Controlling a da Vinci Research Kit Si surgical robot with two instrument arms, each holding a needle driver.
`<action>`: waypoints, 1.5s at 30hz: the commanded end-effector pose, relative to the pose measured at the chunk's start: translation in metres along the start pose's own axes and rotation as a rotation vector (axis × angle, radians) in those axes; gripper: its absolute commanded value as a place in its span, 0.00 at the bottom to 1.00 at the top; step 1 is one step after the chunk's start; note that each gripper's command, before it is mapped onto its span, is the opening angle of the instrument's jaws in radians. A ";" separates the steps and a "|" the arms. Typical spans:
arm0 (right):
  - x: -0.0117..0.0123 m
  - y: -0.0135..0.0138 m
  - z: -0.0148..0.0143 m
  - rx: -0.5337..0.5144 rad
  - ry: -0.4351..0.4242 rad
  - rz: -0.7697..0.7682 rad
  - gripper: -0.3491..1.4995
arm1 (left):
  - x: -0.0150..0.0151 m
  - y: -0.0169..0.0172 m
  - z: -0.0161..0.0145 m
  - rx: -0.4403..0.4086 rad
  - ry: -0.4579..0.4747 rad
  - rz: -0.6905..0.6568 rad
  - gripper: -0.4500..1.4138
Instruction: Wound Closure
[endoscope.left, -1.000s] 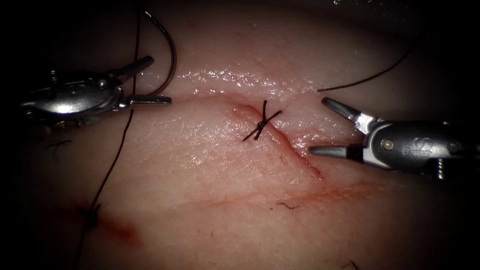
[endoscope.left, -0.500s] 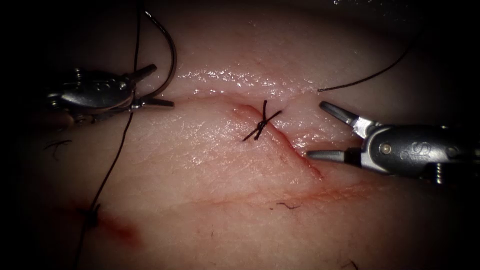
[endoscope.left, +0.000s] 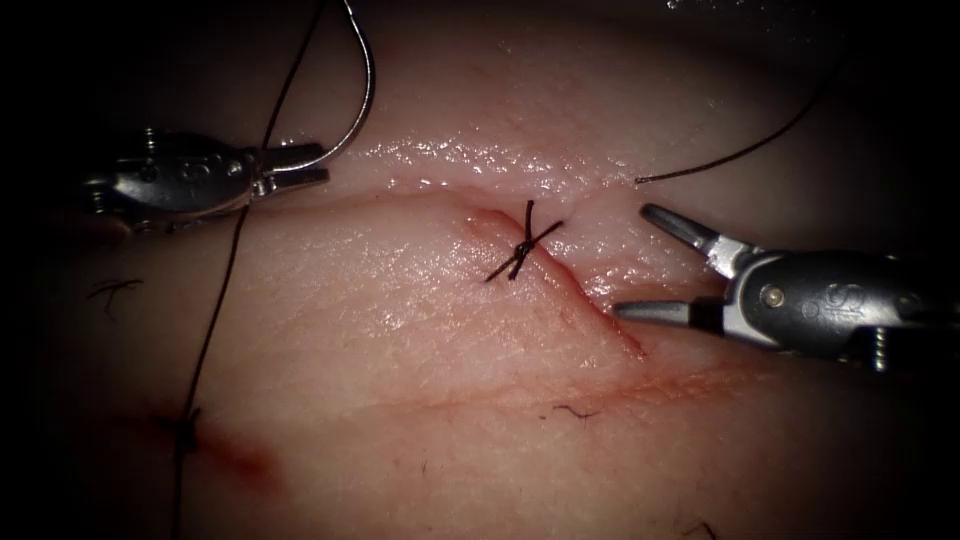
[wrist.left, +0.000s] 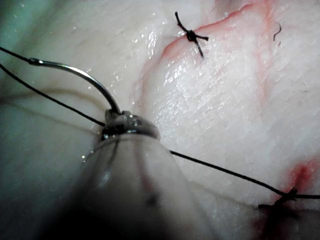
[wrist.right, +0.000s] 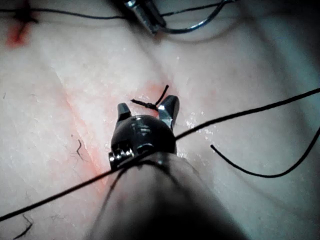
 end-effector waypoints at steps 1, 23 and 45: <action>0.0004 0.0000 0.0006 -0.015 0.037 0.060 0.74 | 0.0006 0.0007 0.0005 0.020 0.018 0.011 0.00; 0.0066 -0.0004 -0.0003 -0.268 0.057 0.736 0.64 | 0.0090 0.0124 0.0043 0.288 -0.027 0.232 0.00; 0.0050 -0.0004 0.0016 -0.375 -0.027 0.770 0.42 | 0.0149 0.0181 0.0017 0.561 -0.057 0.536 0.00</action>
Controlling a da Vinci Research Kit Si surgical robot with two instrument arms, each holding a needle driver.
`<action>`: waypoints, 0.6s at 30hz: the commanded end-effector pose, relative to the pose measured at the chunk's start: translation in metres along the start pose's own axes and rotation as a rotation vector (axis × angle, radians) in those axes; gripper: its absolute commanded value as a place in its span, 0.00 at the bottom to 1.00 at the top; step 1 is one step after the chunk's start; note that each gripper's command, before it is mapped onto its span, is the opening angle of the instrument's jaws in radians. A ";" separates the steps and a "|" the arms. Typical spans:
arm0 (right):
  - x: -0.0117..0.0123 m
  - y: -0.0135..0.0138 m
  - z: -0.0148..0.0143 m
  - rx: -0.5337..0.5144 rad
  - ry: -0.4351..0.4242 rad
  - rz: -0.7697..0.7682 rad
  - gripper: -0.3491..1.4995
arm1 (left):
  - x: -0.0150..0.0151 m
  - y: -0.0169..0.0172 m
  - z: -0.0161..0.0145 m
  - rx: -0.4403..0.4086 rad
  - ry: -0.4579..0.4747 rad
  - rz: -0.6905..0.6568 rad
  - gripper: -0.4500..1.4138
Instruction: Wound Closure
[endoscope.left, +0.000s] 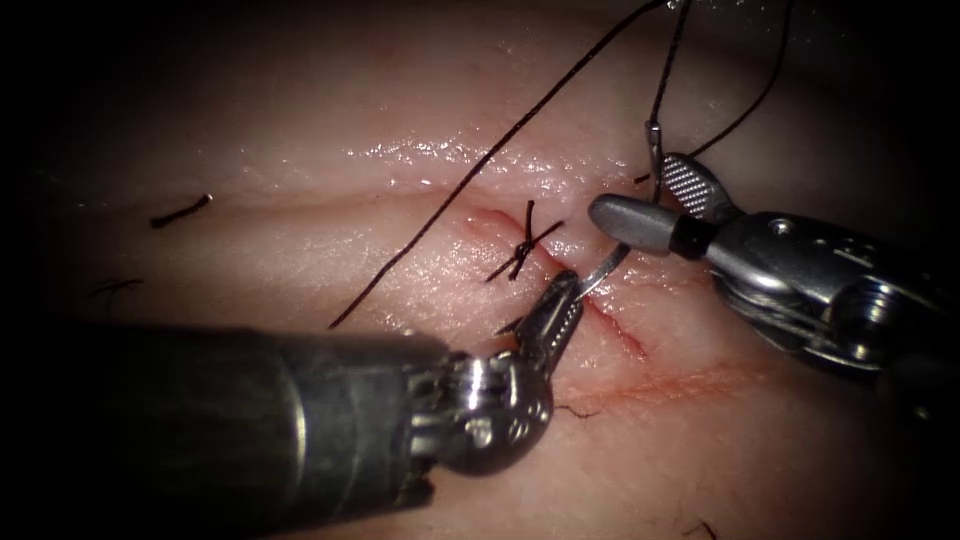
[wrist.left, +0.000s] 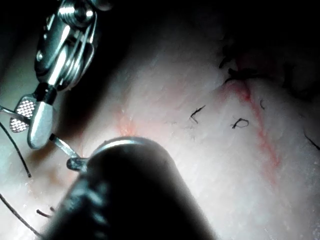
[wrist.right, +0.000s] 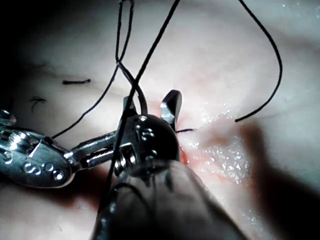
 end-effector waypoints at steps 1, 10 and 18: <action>-0.0003 -0.0007 0.0007 0.002 -0.005 0.013 0.37 | 0.0003 0.0007 0.0006 0.000 -0.001 0.006 0.00; -0.0005 -0.0011 0.0008 -0.013 0.003 0.081 0.21 | 0.0005 0.0008 0.0004 0.037 -0.002 0.044 0.00; -0.0007 -0.0010 0.0005 -0.083 0.045 0.145 0.00 | 0.0012 0.0009 0.0002 0.056 -0.011 0.051 0.23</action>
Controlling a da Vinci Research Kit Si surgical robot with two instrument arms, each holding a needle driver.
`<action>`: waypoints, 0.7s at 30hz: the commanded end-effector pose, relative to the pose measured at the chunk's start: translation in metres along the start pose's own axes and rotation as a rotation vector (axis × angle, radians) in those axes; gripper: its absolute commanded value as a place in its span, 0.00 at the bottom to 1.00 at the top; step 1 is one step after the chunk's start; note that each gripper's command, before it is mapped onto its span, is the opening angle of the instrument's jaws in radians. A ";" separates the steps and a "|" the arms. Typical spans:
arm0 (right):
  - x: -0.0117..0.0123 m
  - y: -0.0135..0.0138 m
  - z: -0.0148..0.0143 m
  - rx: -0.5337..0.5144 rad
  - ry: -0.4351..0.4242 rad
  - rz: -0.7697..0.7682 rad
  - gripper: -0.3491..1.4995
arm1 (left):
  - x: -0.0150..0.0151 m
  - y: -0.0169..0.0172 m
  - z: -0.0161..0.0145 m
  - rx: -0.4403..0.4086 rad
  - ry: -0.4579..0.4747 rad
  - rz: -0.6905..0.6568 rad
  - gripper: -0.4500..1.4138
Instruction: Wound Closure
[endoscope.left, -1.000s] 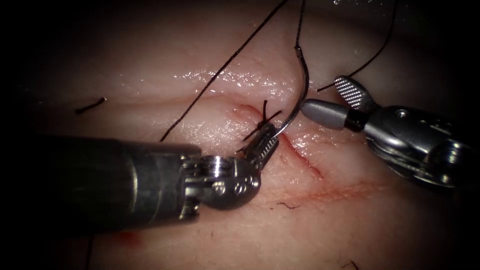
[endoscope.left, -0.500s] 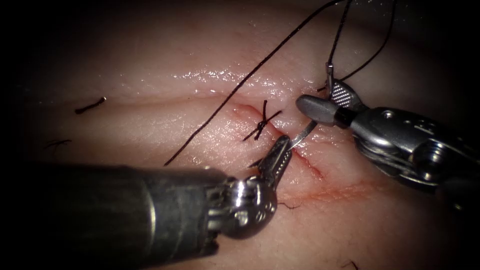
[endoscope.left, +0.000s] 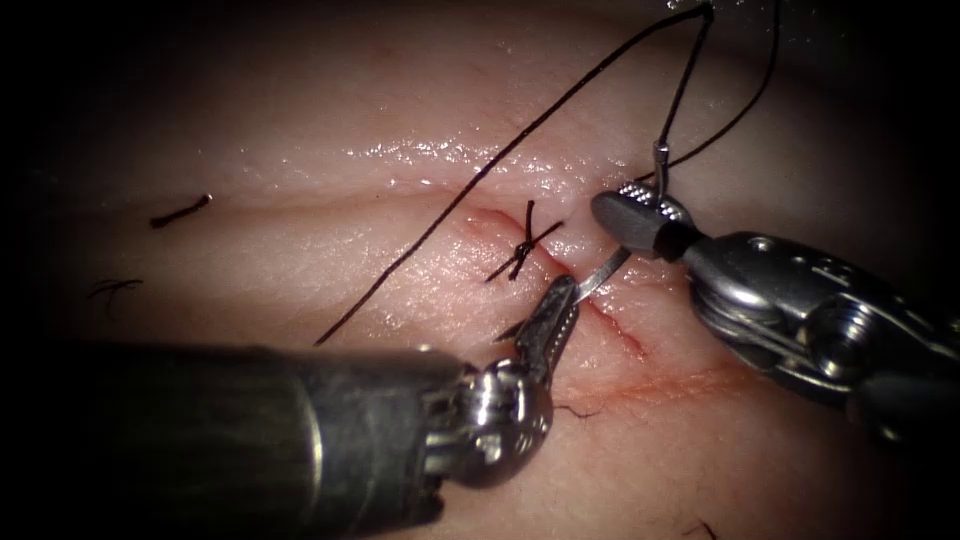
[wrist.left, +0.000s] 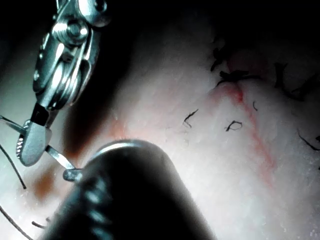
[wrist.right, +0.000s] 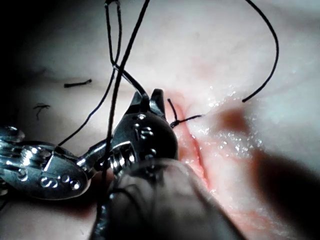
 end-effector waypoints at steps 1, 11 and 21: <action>-0.0002 0.0000 0.0003 -0.017 0.024 0.015 0.00 | 0.0004 0.0005 0.0004 -0.007 -0.001 -0.001 0.34; 0.0007 0.0019 -0.0007 -0.020 0.081 0.031 0.00 | 0.0025 0.0008 -0.0009 -0.059 0.089 -0.101 0.32; 0.0011 0.0015 0.0002 0.213 -0.034 -0.176 0.00 | 0.0019 -0.0029 -0.0029 -0.271 0.251 -0.428 0.34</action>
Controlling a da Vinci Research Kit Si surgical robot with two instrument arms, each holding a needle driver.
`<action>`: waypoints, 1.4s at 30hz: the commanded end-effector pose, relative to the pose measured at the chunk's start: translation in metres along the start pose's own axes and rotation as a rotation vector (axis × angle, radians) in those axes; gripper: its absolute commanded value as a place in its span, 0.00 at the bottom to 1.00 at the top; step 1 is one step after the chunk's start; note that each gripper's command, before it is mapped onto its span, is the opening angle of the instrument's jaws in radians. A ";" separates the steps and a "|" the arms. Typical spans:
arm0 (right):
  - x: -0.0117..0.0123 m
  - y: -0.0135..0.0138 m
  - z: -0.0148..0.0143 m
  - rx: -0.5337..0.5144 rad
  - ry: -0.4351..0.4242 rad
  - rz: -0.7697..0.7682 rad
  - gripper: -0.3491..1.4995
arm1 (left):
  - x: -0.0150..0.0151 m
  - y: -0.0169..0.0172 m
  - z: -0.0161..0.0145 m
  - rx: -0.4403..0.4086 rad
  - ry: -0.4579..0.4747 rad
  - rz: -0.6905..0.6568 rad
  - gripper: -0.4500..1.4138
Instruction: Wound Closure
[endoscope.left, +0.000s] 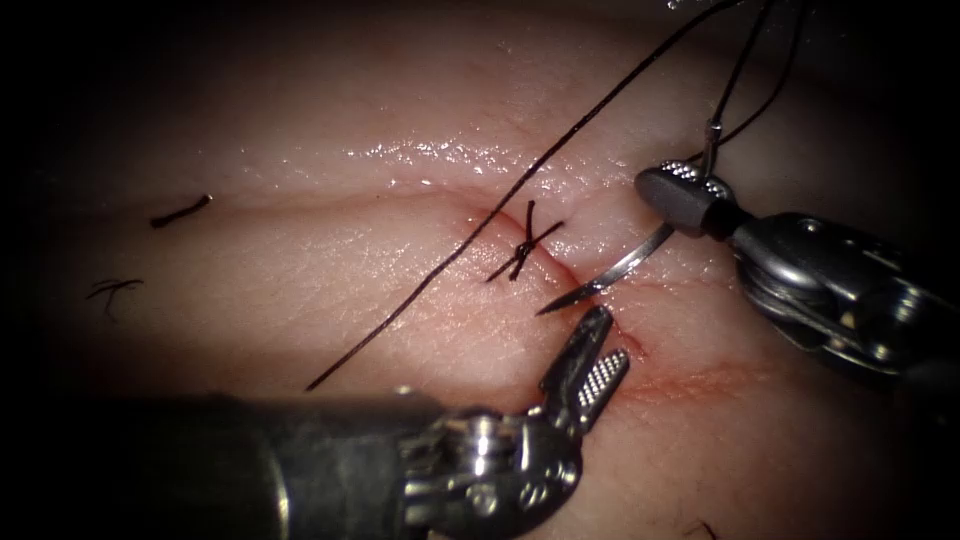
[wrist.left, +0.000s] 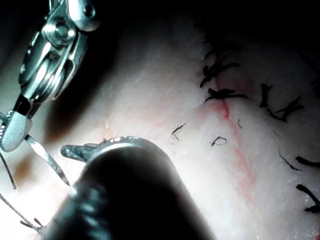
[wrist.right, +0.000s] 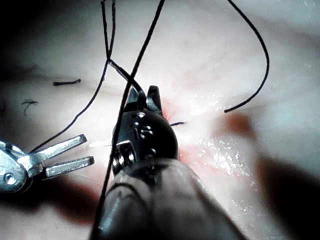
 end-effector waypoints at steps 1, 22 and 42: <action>-0.0001 -0.0002 0.0009 0.020 -0.004 -0.053 0.00 | -0.0001 -0.0001 0.0002 -0.033 0.024 -0.049 0.36; -0.0004 -0.0011 0.0017 0.580 0.116 -0.507 0.00 | -0.0056 -0.0051 0.0040 -0.661 0.131 -0.878 0.79; -0.0004 -0.0024 0.0024 0.673 0.166 -0.554 0.00 | -0.0072 -0.0048 0.0055 -0.886 0.185 -1.006 0.77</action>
